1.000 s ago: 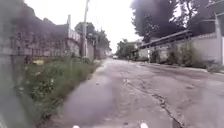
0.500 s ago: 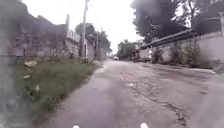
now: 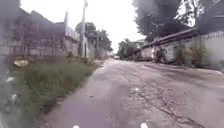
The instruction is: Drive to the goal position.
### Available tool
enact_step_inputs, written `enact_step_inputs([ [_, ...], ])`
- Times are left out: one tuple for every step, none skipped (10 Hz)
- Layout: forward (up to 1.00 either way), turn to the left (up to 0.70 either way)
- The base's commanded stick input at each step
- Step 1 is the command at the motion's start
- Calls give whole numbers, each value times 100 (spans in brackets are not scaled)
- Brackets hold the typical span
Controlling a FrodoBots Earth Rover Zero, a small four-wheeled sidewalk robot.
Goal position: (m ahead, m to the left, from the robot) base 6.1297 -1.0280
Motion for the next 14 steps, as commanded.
enact_step_inputs([
  [85,0],
  [85,0],
  [85,0],
  [85,0],
  [85,0],
  [85,0],
  [85,-2],
  [85,-6],
  [85,-9],
  [85,-12],
  [85,-15],
  [85,-18],
  [85,-21],
  [85,-14],
])
